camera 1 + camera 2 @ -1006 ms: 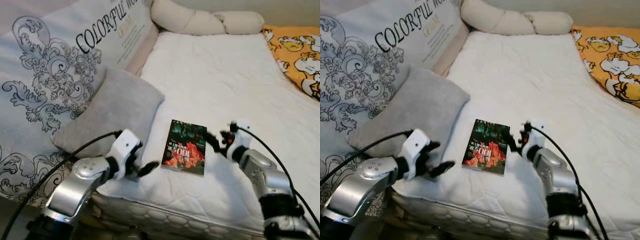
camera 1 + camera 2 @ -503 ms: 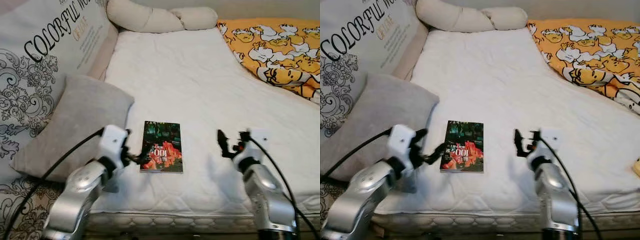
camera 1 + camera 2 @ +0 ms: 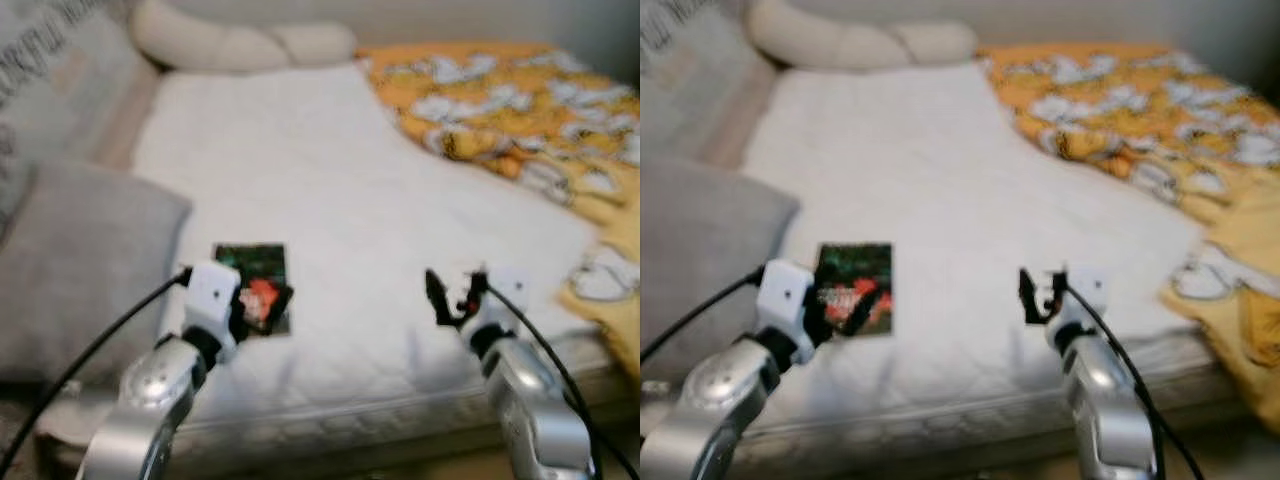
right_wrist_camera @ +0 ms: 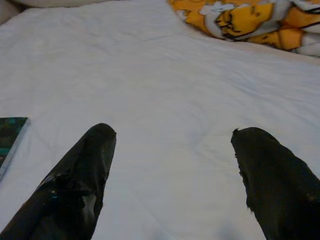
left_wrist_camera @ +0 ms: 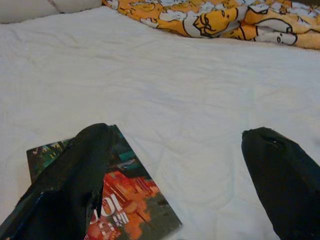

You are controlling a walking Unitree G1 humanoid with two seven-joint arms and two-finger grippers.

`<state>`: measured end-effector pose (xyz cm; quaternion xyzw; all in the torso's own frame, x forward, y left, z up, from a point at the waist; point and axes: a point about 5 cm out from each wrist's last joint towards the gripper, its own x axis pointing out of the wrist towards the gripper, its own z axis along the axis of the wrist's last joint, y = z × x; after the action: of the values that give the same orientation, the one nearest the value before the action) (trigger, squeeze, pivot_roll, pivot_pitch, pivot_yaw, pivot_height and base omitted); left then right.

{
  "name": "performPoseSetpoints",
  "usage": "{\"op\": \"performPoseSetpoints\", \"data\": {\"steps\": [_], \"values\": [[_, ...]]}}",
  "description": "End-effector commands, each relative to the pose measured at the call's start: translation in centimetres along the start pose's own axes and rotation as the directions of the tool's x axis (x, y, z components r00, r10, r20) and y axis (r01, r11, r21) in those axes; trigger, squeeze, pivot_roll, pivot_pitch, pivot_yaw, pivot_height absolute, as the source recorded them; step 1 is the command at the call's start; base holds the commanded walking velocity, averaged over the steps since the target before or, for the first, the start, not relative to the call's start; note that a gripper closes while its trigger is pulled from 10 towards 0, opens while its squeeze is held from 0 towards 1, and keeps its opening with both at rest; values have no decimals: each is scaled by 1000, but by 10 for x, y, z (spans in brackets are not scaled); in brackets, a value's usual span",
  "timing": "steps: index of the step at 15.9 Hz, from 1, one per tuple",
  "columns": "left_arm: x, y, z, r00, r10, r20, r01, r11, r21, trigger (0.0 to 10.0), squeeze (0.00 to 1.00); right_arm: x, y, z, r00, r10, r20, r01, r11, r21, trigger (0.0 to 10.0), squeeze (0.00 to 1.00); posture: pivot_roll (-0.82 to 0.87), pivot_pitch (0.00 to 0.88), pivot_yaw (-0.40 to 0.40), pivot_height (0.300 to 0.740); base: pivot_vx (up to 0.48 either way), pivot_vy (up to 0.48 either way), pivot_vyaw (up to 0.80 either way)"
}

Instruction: Clean up the room

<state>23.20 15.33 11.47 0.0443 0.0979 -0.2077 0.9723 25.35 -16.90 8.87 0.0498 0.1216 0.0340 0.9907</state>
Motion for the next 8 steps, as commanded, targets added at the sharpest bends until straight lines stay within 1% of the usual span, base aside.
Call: {"op": "performPoseSetpoints", "data": {"steps": [1,5,6,8], "values": [[-1,3,1,1000,22,0,-22,1000,12,10000,0,1,8,4,1000,28,10,-28,1000,-4,10000,0,26,0,-1,740,0,-409,0],[4,7,3,999,47,2,-47,999,15,10000,0,0,10,5,999,35,6,-35,999,-40,10000,0,23,0,4,740,0,-412,0],[6,7,3,999,51,3,-51,998,20,10000,0,0,11,5,1000,28,13,-27,996,-90,10000,0,18,0,5,740,0,-409,0],[7,7,4,999,53,6,-54,998,29,10000,0,0,11,5,1000,27,8,-27,996,-82,10000,0,16,0,4,740,0,-412,0]]}}
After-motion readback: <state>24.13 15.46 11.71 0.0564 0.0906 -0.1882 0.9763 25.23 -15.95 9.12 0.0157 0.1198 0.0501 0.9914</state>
